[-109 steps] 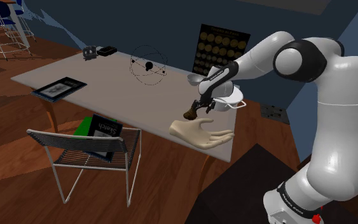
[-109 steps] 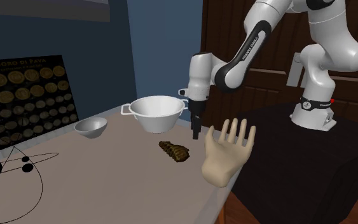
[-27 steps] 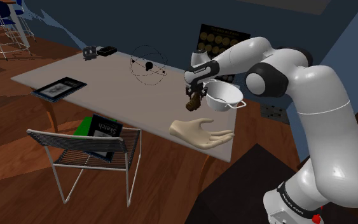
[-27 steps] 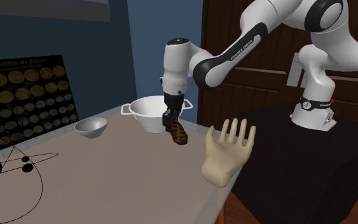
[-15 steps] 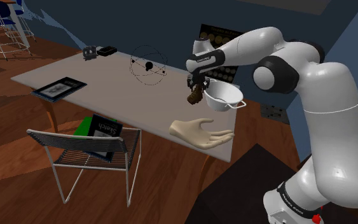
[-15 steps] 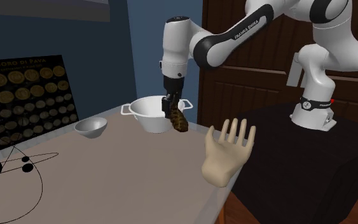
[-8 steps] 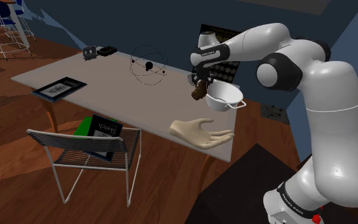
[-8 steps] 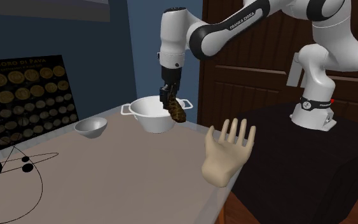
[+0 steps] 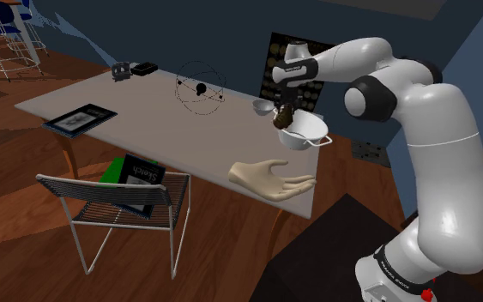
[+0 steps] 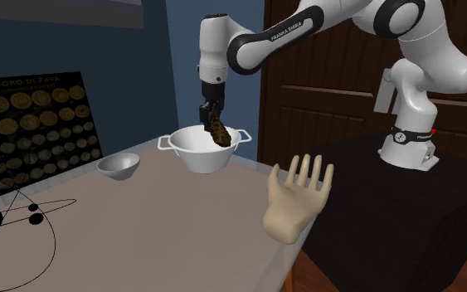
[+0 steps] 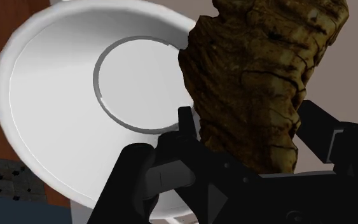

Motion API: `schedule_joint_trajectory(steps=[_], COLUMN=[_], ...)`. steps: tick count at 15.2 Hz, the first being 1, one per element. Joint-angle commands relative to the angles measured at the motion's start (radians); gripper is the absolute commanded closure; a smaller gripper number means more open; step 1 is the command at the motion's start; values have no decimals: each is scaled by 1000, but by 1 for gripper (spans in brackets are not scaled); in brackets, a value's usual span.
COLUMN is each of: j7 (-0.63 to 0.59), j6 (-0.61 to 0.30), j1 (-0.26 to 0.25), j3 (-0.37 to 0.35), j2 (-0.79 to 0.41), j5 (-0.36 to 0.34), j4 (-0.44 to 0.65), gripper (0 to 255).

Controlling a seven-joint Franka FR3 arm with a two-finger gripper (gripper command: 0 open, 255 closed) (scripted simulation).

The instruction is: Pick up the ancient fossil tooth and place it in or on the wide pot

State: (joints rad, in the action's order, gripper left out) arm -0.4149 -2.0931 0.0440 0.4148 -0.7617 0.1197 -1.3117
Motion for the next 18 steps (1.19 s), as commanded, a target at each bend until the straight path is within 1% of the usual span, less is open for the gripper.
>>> schedule_joint_trajectory(steps=[1, 5, 8, 10, 12, 15, 18], j7=[42, 108, 152, 175, 184, 186, 185], j6=[13, 62, 120, 180, 276, 227, 190], j1=[52, 148, 228, 292, 364, 353, 347], j3=[-4, -11, -19, -28, -40, -40, -40], j2=[-42, -121, -204, -284, -401, -391, -396], j5=[14, 35, 50, 61, 68, 68, 70], j4=[62, 203, 355, 505, 731, 669, 635], gripper=[255, 255, 255, 255, 255, 255, 255])
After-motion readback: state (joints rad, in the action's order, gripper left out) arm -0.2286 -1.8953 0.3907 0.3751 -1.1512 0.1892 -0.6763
